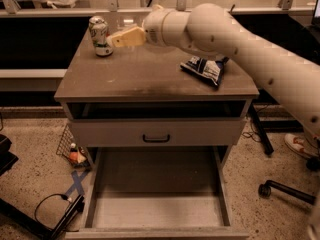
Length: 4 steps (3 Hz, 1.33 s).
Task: Place 7up can into middle drawer
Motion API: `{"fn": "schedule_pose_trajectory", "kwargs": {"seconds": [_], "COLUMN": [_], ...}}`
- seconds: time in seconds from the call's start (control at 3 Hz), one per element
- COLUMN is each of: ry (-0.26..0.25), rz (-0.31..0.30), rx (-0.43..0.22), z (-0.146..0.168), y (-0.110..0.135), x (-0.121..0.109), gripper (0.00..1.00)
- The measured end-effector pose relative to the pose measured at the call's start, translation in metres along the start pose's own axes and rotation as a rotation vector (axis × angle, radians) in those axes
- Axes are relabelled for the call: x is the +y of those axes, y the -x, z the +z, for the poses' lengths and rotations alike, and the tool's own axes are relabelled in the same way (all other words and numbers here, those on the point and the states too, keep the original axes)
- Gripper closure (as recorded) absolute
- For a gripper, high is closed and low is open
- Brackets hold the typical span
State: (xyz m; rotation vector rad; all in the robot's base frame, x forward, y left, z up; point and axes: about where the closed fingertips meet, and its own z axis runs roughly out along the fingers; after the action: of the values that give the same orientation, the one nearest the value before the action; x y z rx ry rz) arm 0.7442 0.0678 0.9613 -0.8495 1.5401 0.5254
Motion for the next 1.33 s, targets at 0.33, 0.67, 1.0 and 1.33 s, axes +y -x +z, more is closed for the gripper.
{"fn": "schedule_pose_trajectory", "kwargs": {"seconds": [0.33,0.67,1.0,1.33], "ry": [0.062,0.128,0.107,0.070], "rz": [0.019,0.056,0.081,0.125], "rx": [-0.006,-0.013,-0.051,-0.130], "z": [0.054,0.116,0.137,0.159], "y": [0.000,-0.013,-0.020,-0.035], "x": [-0.002,-0.005,-0.015,-0.017], "gripper": [0.00,0.00,0.00,0.25]}}
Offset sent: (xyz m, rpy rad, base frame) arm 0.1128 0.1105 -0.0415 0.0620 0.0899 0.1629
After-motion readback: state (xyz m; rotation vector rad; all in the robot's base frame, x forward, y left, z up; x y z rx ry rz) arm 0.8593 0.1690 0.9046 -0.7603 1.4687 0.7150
